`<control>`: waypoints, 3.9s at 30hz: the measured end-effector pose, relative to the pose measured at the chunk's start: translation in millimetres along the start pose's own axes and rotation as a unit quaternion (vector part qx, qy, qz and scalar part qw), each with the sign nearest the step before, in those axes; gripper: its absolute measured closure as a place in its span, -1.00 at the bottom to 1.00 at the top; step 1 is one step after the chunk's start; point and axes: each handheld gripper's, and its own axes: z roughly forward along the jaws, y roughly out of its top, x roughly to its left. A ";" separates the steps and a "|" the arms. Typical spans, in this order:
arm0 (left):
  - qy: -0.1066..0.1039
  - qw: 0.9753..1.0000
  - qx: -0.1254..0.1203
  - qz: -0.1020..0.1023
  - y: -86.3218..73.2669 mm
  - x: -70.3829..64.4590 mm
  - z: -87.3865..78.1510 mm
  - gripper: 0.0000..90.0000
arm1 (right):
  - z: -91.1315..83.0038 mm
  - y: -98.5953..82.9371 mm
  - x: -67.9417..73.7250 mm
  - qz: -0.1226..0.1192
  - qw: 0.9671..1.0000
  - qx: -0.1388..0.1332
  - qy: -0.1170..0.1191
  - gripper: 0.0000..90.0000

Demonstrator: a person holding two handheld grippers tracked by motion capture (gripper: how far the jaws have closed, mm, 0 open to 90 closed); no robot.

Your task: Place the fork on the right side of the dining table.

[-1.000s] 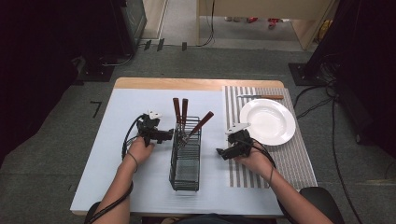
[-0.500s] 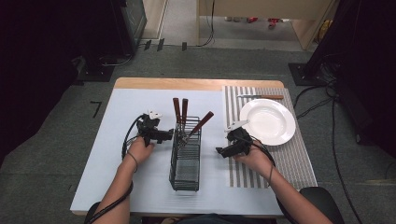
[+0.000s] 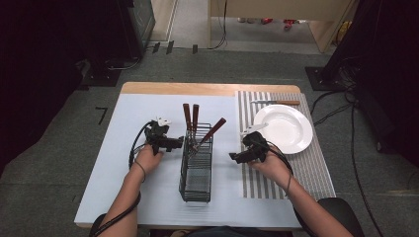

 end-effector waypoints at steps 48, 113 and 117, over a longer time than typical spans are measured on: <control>0.000 1.000 -0.001 0.000 -0.1 -0.1 0.1 -0.96 | -50.4 31.5 8.8 -0.019 0.999 -0.037 0.021 -0.26; 0.000 1.000 -0.001 0.000 -0.2 -0.2 0.0 -0.96 | -89.9 88.4 38.0 -0.056 0.992 -0.093 0.057 0.11; 0.000 1.000 -0.001 0.000 -0.2 -0.2 0.1 -0.96 | -89.4 90.8 39.4 -0.060 0.992 -0.093 0.060 0.15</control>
